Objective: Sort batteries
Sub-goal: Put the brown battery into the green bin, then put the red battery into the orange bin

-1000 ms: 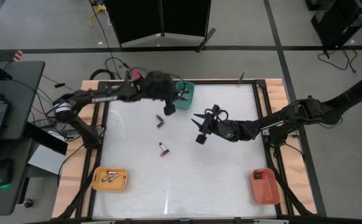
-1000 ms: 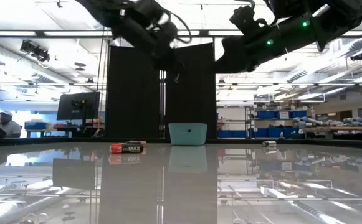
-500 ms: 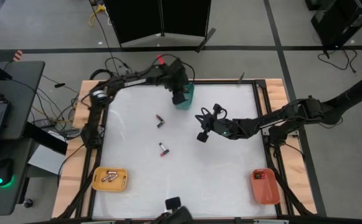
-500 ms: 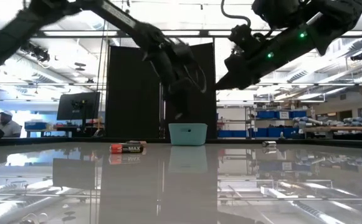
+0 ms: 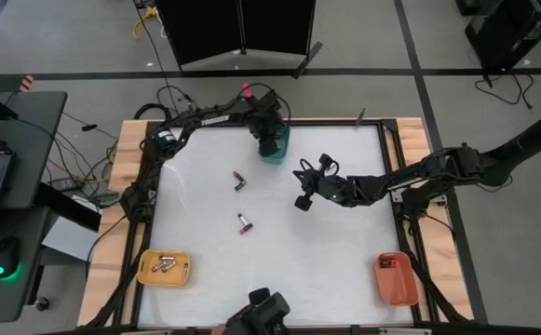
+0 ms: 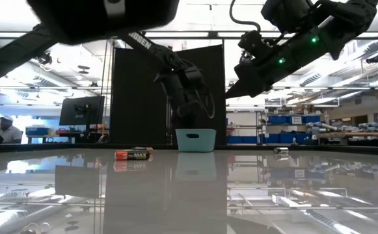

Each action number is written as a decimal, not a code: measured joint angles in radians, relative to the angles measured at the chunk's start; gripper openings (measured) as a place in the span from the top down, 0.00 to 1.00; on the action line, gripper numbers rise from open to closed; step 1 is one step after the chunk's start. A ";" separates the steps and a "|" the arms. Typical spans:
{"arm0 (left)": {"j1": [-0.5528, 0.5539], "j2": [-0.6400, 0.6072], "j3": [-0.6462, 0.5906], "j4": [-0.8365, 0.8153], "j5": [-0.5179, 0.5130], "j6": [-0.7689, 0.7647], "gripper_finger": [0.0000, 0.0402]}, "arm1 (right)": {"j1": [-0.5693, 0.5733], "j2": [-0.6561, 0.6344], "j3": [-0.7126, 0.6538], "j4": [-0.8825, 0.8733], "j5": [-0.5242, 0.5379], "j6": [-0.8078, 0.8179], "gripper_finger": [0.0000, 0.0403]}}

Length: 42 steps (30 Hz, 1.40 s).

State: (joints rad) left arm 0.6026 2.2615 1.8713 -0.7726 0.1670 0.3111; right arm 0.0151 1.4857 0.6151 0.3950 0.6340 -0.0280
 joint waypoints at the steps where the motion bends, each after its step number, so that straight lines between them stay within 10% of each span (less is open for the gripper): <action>1: 0.002 0.003 0.000 -0.004 0.009 0.000 0.86 | 0.000 0.000 0.000 0.000 -0.001 0.000 0.98; 30: 0.006 0.004 -0.007 -0.051 -0.070 -0.002 0.76 | 0.000 0.000 0.000 0.000 -0.007 0.000 0.98; 42: -0.022 -0.024 0.187 -0.269 -0.114 0.129 0.78 | 0.000 0.000 0.000 -0.002 -0.007 -0.009 0.94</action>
State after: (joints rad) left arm 0.5806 2.2373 2.0581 -1.0415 0.0526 0.4404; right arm 0.0151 1.4857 0.6151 0.3928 0.6266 -0.0373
